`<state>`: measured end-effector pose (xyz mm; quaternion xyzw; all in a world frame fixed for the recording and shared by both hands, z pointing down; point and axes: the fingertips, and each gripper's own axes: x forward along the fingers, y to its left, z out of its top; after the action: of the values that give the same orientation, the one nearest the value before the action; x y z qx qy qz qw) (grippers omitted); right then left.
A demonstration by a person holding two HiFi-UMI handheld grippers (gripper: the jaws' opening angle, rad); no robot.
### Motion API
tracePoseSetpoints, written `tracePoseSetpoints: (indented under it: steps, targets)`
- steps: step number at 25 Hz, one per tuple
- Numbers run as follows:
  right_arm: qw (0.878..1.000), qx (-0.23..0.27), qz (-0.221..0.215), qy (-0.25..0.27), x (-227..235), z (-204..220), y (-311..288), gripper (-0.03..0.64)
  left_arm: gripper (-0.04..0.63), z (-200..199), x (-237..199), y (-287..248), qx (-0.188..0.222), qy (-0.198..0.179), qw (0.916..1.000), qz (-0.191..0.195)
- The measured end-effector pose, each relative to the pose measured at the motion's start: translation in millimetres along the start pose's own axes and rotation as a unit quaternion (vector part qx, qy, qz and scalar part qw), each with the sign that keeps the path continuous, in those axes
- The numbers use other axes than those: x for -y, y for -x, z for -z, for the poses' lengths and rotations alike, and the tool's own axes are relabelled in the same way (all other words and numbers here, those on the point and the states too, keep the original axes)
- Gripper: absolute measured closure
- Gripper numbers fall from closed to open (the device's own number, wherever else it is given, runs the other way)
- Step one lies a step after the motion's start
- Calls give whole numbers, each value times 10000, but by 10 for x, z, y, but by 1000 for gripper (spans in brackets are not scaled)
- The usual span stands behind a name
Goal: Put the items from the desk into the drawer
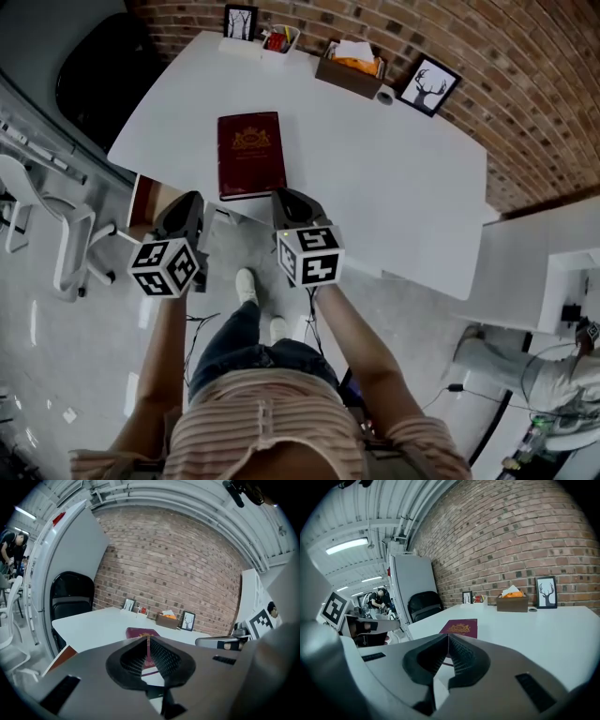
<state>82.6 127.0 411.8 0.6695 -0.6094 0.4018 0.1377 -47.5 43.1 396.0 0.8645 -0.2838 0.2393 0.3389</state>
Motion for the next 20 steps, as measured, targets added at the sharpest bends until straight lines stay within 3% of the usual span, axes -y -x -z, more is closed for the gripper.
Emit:
tracePoseSetpoints:
  steps: [8, 11, 15, 20]
  targets:
    - [9984, -487, 267, 38, 282, -69, -634, 598, 579, 36, -334, -673, -440, 312, 9982, 247]
    - [9970, -710, 303, 33, 380, -77, -833, 585, 545, 47, -422, -889, -614, 420, 9967, 338]
    - [9949, -908, 306, -322, 492, -58, -1012, 444, 499, 95, -500, -1124, -857, 571, 9938, 412]
    - [9900, -1249, 381, -536, 618, 41, -1206, 364, 437, 214, -605, -1391, -1224, 844, 9881, 386]
